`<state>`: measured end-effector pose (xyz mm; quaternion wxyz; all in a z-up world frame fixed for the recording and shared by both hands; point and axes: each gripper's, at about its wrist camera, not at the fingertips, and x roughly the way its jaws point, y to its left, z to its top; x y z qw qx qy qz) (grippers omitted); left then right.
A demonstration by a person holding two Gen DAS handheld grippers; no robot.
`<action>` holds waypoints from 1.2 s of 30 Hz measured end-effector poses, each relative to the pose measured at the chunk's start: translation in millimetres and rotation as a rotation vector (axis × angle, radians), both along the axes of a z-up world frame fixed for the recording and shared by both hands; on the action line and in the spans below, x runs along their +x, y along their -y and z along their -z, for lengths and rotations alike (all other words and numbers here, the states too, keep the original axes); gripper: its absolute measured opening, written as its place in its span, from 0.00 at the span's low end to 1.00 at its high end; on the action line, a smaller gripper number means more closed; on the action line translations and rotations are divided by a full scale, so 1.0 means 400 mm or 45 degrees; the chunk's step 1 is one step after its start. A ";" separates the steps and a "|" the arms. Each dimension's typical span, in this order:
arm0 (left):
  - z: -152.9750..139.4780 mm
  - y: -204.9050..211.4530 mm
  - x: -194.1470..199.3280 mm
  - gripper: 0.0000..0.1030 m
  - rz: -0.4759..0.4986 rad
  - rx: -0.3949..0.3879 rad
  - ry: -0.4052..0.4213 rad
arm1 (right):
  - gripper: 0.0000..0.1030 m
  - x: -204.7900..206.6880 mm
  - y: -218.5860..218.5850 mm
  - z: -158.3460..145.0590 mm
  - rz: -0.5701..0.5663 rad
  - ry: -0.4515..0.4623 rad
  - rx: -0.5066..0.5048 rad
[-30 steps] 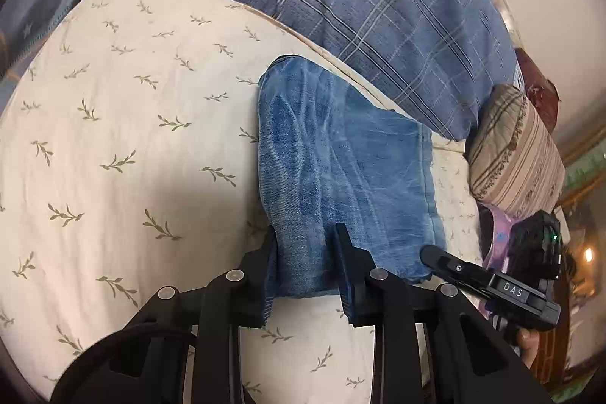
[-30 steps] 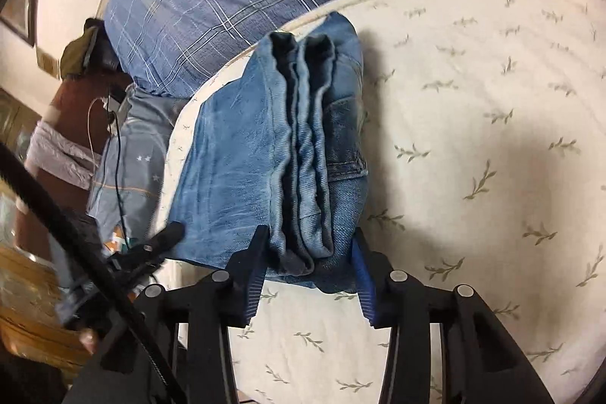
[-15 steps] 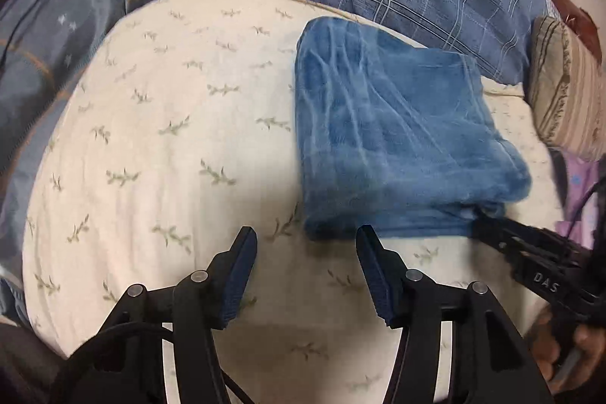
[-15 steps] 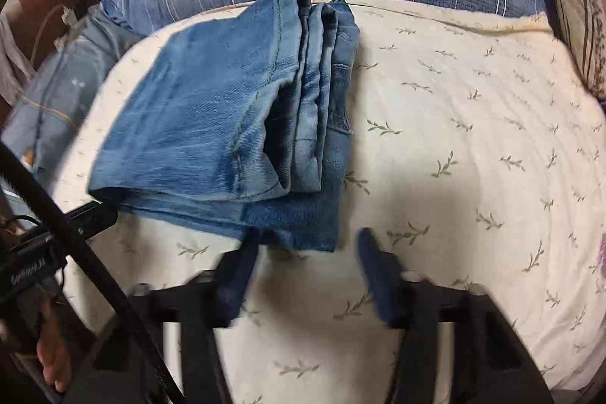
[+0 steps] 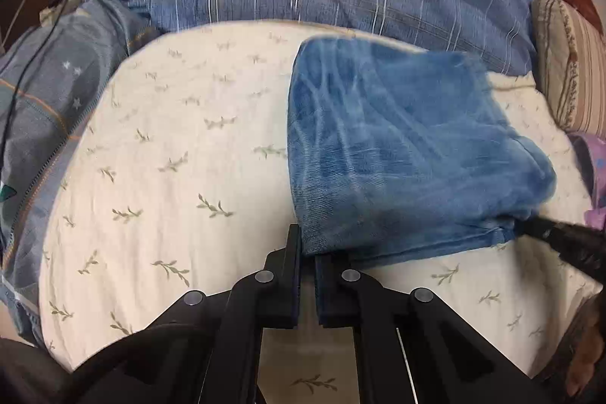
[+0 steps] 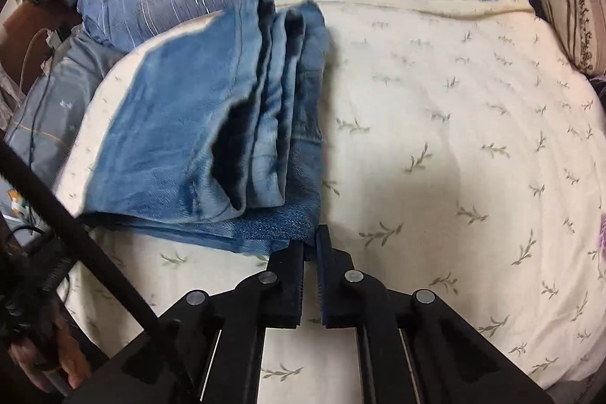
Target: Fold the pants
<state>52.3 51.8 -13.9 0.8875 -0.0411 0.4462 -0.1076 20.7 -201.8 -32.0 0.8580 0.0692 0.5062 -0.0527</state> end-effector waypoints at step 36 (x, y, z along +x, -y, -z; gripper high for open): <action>-0.149 0.034 -0.097 0.57 0.085 -0.137 0.108 | 0.71 -0.219 -0.042 -0.032 -0.001 0.178 0.020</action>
